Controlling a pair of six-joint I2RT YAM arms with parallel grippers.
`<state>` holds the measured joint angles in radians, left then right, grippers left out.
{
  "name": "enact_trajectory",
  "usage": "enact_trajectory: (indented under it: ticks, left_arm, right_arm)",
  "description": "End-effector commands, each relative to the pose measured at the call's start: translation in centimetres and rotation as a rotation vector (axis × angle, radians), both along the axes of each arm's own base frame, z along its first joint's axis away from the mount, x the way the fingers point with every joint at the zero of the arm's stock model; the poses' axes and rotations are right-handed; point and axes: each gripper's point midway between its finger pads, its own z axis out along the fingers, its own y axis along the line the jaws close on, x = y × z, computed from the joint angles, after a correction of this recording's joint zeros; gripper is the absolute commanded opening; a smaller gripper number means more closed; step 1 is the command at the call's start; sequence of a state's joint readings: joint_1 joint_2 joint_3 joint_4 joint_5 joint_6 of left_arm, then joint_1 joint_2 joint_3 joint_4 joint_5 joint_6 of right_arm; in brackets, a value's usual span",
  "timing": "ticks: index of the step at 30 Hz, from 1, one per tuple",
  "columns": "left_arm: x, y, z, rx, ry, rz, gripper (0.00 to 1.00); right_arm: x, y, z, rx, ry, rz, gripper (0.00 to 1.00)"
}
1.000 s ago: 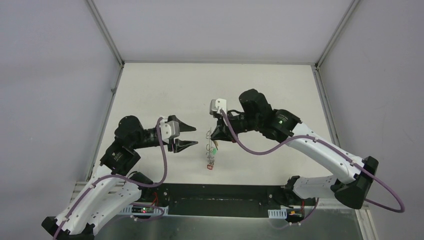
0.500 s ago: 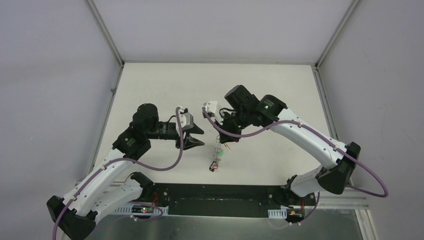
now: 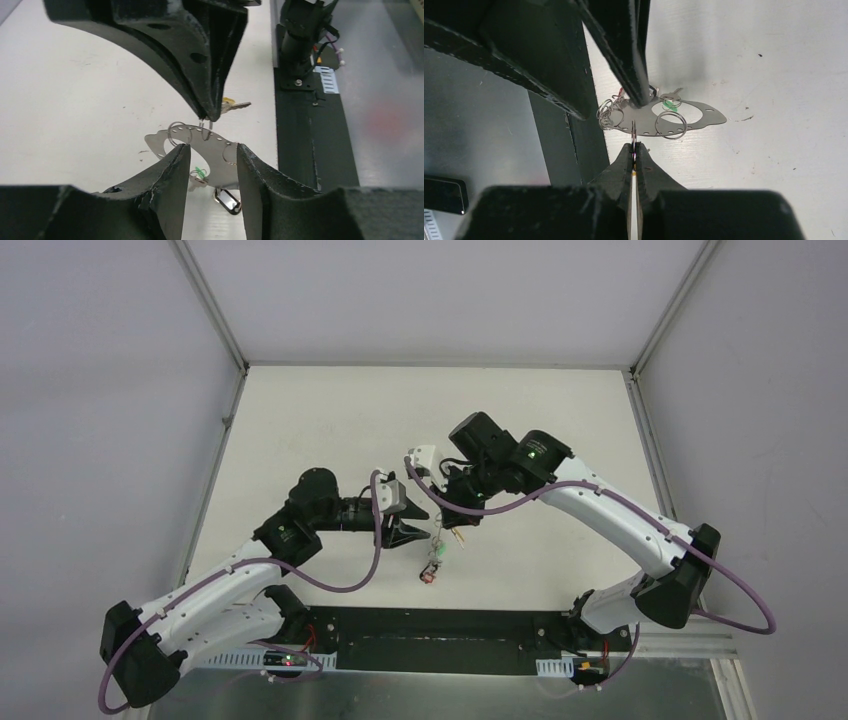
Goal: Put the keys on the keyring
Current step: Adjust the key on the keyring.
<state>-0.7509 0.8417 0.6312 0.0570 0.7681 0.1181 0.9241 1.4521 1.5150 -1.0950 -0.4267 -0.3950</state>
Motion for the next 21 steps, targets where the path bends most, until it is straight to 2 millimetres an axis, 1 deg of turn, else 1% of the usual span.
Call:
enact_trajectory:
  ticks: [1,6,9,14,18,21]
  left_arm:
    - [1.9,-0.7,1.4,-0.075,-0.073,0.09,0.39]
    - [2.1,-1.4,0.9,-0.066,-0.072,0.074,0.35]
    - [1.7,-1.9,0.8,-0.065,-0.071,0.043,0.31]
    - [0.9,-2.4,0.3,-0.052,-0.053,-0.011,0.29]
    - [0.9,-2.5,0.1,-0.049,-0.063,-0.011,0.11]
    - [1.0,-2.4,0.3,-0.052,-0.074,-0.003,0.0]
  right_arm:
    - [0.1,0.3,1.8,0.078,-0.051,0.009,0.0]
    - [0.1,0.3,1.9,0.088,-0.056,0.008,0.0]
    - [0.1,0.4,1.9,0.089,-0.057,0.007,0.0]
    - [0.3,0.4,2.0,0.091,-0.065,0.0,0.0]
    - [0.3,0.4,2.0,0.094,-0.061,0.0,0.0]
    - [0.3,0.4,1.9,0.092,-0.062,-0.002,0.0]
